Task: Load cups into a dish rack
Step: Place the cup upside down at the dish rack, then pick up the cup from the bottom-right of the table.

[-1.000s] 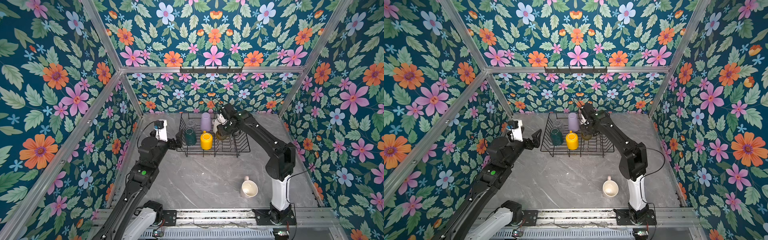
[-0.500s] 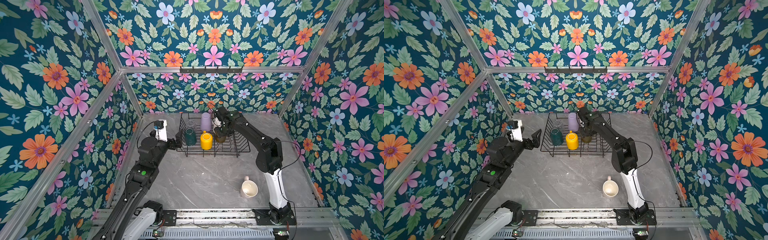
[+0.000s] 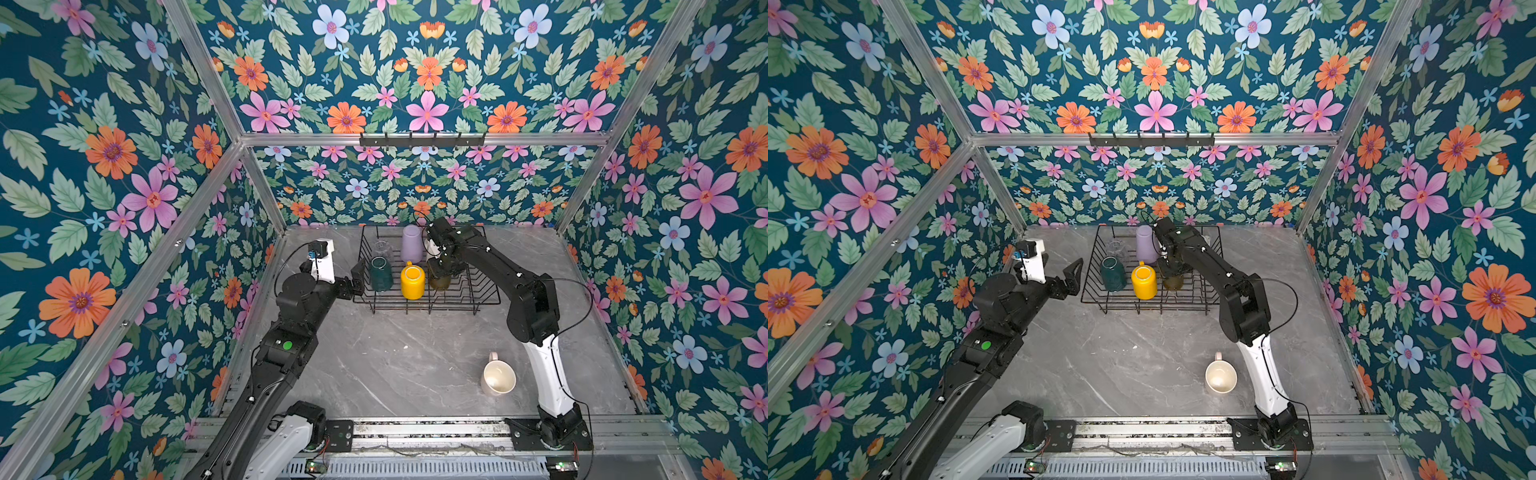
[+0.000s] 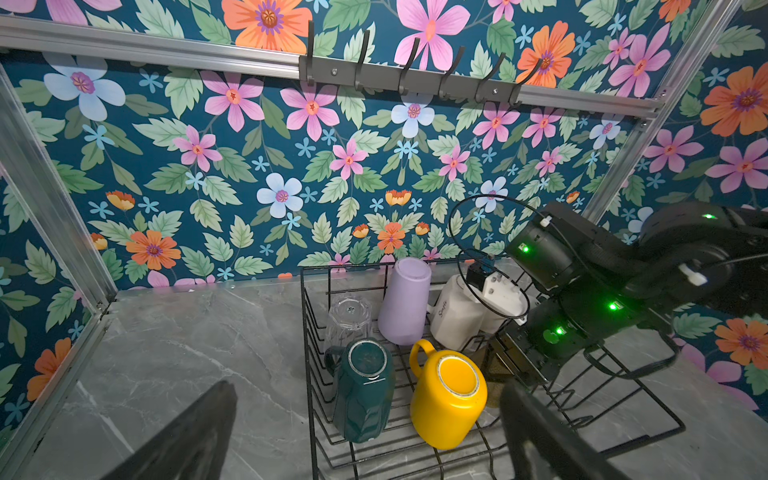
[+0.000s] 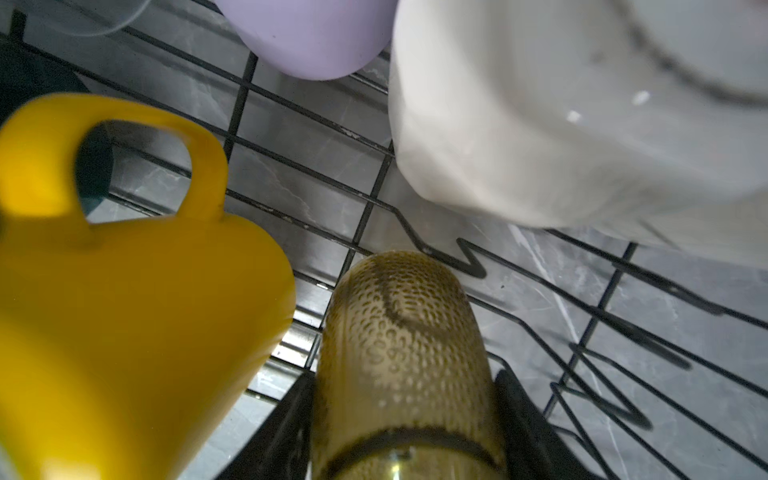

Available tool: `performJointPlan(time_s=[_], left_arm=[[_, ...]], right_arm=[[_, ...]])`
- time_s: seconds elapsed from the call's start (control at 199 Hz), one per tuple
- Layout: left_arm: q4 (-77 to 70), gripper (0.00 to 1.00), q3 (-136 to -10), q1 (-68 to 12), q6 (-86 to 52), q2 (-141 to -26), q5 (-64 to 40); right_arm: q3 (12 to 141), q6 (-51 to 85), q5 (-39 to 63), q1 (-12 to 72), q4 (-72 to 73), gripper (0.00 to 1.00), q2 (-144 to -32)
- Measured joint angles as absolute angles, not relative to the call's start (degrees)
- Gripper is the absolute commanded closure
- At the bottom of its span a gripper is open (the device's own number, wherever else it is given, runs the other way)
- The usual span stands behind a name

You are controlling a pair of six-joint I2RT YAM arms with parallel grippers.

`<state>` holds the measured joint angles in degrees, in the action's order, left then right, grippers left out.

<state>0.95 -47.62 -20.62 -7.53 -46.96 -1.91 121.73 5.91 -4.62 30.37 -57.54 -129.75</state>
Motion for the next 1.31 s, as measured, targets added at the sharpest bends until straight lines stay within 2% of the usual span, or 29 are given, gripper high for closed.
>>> performJointPlan(time_s=[0.086, 0.473, 0.634, 0.881, 1.037, 1.309], left_arm=[[0.95, 0.0, -47.62, -20.49, -7.53, -46.96, -1.93], [0.95, 0.0, -47.62, -20.27, -7.53, -46.96, -1.91], [0.97, 0.0, -47.62, -20.25, -7.55, -47.03, -1.89], [1.06, 0.0, -47.86, -20.25, -7.57, -48.31, -2.7], [1.13, 0.0, -48.16, -20.23, -7.57, -49.5, -3.53], [3.66, 0.02, -51.42, -20.21, -7.64, -53.78, -6.61]], right_arm=[[120.64, 5.87, -4.64, 30.35, -57.04, 0.2, -128.9], [116.92, 7.35, -3.86, 30.3, -55.79, 0.17, -123.9], [105.82, 9.15, -3.09, 30.26, -51.03, 0.15, -112.6], [79.37, 15.86, -2.22, 29.08, -40.4, 0.11, -89.17], [66.89, 20.38, -3.11, 27.55, -35.62, 0.04, -77.1], [52.1, 26.98, -1.26, 18.85, -29.47, 0.02, -62.13]])
